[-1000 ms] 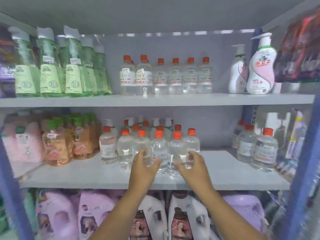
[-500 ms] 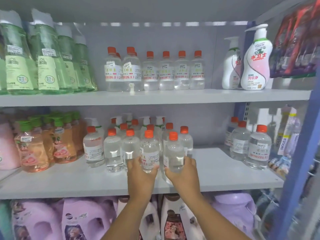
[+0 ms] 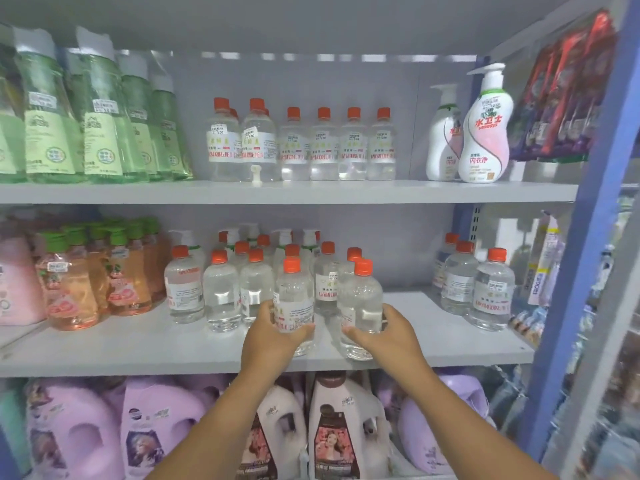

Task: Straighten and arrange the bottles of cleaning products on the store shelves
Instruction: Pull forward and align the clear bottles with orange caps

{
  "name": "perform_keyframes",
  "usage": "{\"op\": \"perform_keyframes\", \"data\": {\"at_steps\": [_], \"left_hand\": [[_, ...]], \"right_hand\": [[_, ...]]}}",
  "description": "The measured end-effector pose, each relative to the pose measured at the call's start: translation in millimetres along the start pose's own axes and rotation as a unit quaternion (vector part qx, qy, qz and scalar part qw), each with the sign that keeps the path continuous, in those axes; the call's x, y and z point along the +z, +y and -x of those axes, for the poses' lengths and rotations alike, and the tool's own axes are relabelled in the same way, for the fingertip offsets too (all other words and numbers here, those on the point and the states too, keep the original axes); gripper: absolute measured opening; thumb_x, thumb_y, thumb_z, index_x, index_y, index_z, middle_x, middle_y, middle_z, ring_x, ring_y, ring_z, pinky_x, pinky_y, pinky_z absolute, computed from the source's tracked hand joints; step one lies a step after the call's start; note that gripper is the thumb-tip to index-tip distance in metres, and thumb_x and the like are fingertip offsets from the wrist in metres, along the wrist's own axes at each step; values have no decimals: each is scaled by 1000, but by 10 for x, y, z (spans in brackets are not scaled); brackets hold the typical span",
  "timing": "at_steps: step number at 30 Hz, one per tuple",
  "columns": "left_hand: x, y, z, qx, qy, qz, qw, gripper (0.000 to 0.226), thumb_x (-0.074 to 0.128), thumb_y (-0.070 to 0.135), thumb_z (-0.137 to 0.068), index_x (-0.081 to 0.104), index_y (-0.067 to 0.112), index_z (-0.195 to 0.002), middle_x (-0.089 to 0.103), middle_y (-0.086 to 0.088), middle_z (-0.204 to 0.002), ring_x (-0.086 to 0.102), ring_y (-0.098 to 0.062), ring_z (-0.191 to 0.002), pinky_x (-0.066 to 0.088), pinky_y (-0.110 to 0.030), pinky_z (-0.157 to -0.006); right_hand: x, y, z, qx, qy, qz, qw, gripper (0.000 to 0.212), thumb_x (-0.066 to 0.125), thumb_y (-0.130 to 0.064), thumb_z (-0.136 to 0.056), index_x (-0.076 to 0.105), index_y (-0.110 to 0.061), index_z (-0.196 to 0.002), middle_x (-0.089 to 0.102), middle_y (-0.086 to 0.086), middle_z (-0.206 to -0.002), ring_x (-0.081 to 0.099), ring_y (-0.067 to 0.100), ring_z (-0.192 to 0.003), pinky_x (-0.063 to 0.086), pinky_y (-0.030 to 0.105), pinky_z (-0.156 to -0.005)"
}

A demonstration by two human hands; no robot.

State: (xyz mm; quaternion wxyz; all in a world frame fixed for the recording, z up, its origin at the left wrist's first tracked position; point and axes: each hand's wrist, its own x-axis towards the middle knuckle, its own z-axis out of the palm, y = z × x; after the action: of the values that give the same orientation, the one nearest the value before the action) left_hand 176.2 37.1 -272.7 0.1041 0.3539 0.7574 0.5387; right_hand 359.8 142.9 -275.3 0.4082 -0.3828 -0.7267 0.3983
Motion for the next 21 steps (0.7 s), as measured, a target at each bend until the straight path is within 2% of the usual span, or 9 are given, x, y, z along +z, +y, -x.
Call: {"op": "perform_keyframes", "data": {"at_steps": [2,3,5,7,10,12,14,18,21], "left_hand": [[-174,106,317,17,-12,5,1000,67,90,47,-71,47,37,-121,55,31,-94,56,5,-86,43,-20,-72],[-271,175,489,33,-17,13,999,66,90,49,-68,49,38,-119,60,31,-96,58,7,-89,44,-19,-74],[-487,366,806,61,-25,24,998,61,91,50,-65,54,40,-113,70,31,-98,65,11,-89,49,-20,-79],[-734,678,1056,94,-26,25,995,64,92,55,-58,56,42,-109,71,35,-97,68,13,-86,54,-25,-80],[-1149,1367,1162,165,7,-5,986,78,88,72,-43,54,50,-110,71,35,-99,67,13,-89,53,-27,-79],[-1388,1808,1004,192,24,-7,981,78,86,72,-43,52,51,-111,70,35,-97,67,13,-84,51,-23,-74],[-1575,2205,741,206,37,-4,978,75,87,65,-51,49,47,-113,73,24,-96,69,8,-84,51,-21,-72],[-1714,2664,-12,203,36,-28,978,71,92,54,-62,49,31,-113,68,8,-103,69,-13,-90,58,-34,-75],[-1654,2752,-553,185,0,-49,981,81,95,53,-56,49,28,-118,68,3,-110,69,-17,-95,62,-35,-70]], "right_hand": [[-189,-142,191,-12,-19,-26,999,41,91,-35,-72,69,-30,-106,77,-13,-97,72,2,-89,60,33,-85],[-296,-260,306,-22,-31,-39,999,41,91,-34,-73,70,-31,-108,78,-15,-99,72,1,-90,60,32,-85],[-523,-557,527,-49,-54,-66,995,40,92,-28,-74,72,-30,-109,79,-17,-99,73,0,-92,59,29,-84],[-751,-905,684,-70,-70,-91,991,39,92,-26,-72,74,-31,-106,79,-19,-97,74,-1,-91,56,24,-80],[-1076,-1547,738,-130,-96,-94,982,53,93,-44,-58,74,-34,-107,78,-20,-98,74,-1,-91,55,26,-81],[-1242,-1916,547,-161,-88,-90,979,53,93,-44,-60,74,-33,-107,79,-19,-98,75,1,-90,57,30,-82],[-1351,-2220,246,-184,-64,-67,978,45,92,-42,-67,74,-32,-107,78,-20,-97,74,-1,-89,56,26,-81],[-1351,-2530,-402,-178,-47,-33,982,42,92,-46,-69,77,-30,-104,78,-17,-92,73,1,-84,54,18,-70],[-1224,-2522,-898,-133,-48,3,990,55,92,-56,-55,79,-28,-101,79,-8,-98,72,15,-93,58,33,-79]]}}
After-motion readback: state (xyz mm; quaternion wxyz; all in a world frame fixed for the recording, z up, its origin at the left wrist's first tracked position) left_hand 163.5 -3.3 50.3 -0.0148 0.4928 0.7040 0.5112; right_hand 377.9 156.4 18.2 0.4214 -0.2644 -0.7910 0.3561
